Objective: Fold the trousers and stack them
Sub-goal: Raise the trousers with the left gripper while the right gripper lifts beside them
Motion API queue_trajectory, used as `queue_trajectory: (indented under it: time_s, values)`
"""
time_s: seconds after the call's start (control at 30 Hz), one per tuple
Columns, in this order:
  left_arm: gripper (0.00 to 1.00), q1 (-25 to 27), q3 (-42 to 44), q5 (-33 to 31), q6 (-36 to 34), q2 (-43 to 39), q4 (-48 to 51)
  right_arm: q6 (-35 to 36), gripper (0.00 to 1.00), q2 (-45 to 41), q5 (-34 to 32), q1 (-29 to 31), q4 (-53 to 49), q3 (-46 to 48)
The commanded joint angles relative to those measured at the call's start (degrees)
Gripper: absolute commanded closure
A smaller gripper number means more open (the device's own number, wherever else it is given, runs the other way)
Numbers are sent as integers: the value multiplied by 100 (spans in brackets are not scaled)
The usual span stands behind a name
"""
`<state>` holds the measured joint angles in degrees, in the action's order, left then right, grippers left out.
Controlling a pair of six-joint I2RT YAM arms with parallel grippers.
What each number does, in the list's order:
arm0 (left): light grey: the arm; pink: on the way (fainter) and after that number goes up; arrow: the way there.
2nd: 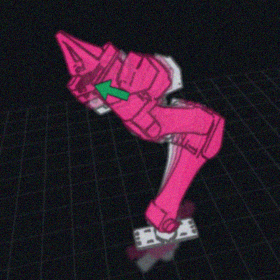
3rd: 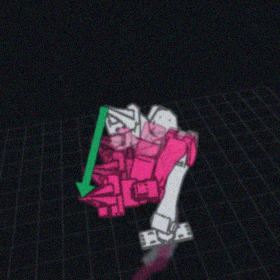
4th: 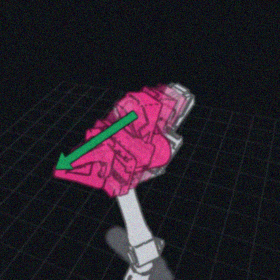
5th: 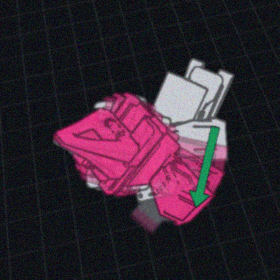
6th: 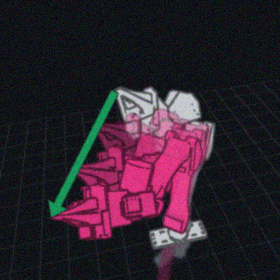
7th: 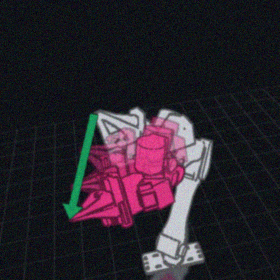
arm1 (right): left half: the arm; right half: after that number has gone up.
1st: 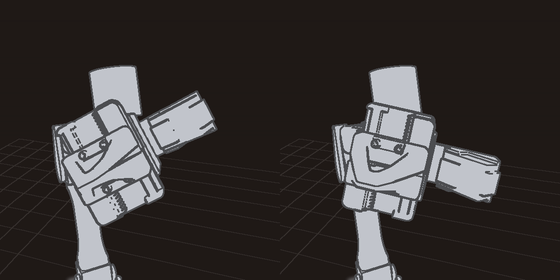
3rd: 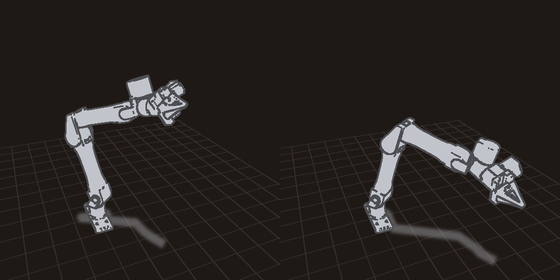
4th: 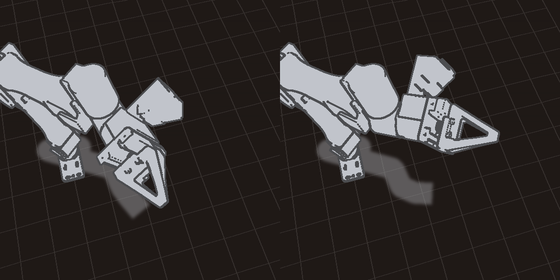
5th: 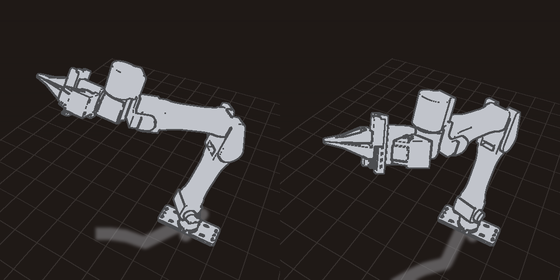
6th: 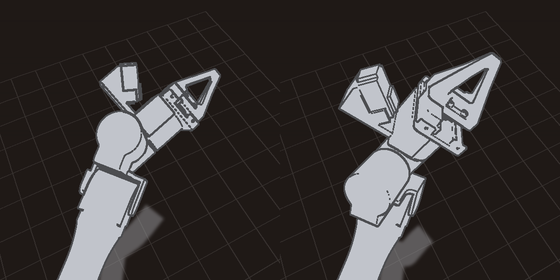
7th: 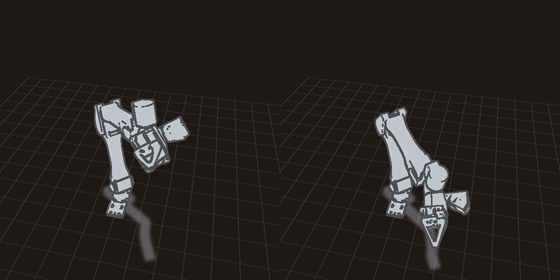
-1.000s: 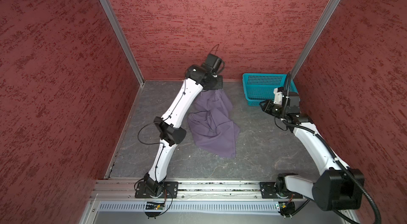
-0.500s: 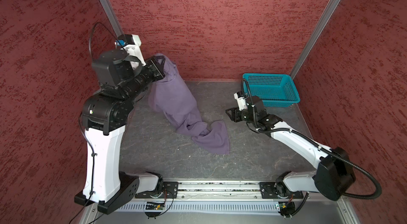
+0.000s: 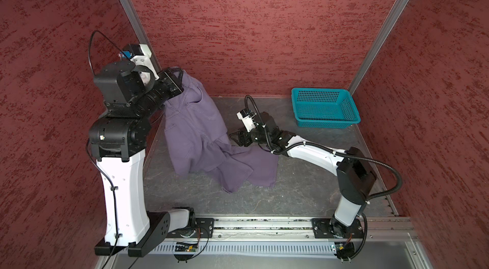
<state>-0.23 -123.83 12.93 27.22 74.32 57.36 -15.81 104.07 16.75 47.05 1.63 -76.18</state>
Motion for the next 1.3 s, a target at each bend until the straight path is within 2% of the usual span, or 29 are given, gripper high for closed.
queue_trajectory:
  time_s: [0.0, 0.17, 0.3, 0.63, 0.7, 0.77, 0.83, 0.87, 1.0, 1.13, 1.27]
  values:
    - [100, -303, -68, 697, 229, -50, -515, -240, 32, 270, 216, 118, 206, 174]
    - [100, -791, 60, 1507, 688, -25, -901, -364, 32, 602, 311, 186, 253, 269]
    - [100, -1080, 426, 2236, 1197, -26, -1472, -528, 32, 967, 516, 191, 392, -264]
    - [100, -1132, 992, 3070, 1900, 289, -2093, -1537, 33, 2185, 1836, 195, 631, -3274]
    - [100, -1137, 967, 3154, 1970, 327, -2172, -1633, 42, 2408, 1996, 182, 477, -3894]
    - [100, -1128, 933, 3235, 2036, 367, -2267, -1618, 73, 2576, 1944, 104, 230, -4460]
    - [100, -1121, 910, 3337, 2108, 417, -2342, -1555, 94, 2635, 1722, -86, -35, -4871]
    - [100, -1121, 911, 3417, 2146, 439, -2383, -1473, 100, 2629, 1566, -227, -191, -5039]
    - [100, -1113, 899, 3638, 2241, 532, -2476, -1124, 100, 2400, 968, -954, -784, -5629]
    - [100, -1122, 813, 3738, 2209, 687, -2478, -959, 100, 1708, 526, -1759, -848, -5662]
    - [100, -1120, 699, 3845, 2300, 941, -2648, -34, 100, 962, -141, -1975, -1208, -5630]
